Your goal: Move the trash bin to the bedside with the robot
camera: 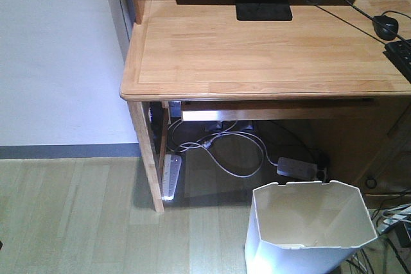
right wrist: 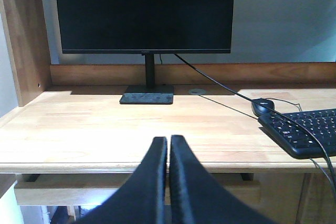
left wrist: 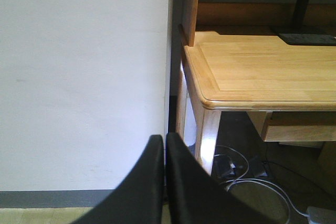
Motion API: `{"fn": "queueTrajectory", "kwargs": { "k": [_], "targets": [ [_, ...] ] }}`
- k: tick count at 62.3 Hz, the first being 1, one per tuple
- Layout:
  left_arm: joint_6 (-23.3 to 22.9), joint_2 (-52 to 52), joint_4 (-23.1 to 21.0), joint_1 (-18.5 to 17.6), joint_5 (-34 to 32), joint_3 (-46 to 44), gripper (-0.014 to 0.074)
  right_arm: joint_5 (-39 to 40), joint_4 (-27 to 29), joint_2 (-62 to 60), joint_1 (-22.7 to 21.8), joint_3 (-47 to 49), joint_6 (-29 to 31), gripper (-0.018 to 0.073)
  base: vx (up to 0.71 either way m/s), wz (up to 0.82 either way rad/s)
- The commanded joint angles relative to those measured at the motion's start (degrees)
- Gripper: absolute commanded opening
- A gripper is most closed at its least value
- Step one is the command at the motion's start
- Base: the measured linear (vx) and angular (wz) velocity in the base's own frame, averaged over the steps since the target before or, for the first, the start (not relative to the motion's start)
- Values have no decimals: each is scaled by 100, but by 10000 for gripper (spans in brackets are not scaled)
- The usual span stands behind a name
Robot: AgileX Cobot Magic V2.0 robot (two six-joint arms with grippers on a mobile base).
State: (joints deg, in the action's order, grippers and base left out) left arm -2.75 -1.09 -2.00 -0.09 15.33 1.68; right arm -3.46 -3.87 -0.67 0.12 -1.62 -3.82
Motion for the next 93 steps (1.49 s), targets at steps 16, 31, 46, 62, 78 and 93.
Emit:
{"fn": "queueTrajectory", "kwargs": {
  "k": [16,31,46,62,78,93],
  "targets": [
    [-46,-59,-50,-34,-425,160,-6,395,-78,-71,11,-105,48,-10,0,0],
    [-46,-59,-50,-34,-425,160,-6,877,-86,-71,11,-86,76,-10,0,0],
    [-46,-59,-50,-34,-425,160,-6,609,-82,261,11,737,150,-10,0,0],
    [-46,-59,-50,-34,-425,160,-6,-1148,-54,1957,11,2397,262,-10,0,0],
    [-46,-59,-50,-34,-425,160,-6,-2436,-101,2808,11,3046,263,-10,0,0],
    [-46,-59,-50,-34,-425,160,-6,-2878,-71,2902,11,3045,182,0,0,0]
  ]
}}
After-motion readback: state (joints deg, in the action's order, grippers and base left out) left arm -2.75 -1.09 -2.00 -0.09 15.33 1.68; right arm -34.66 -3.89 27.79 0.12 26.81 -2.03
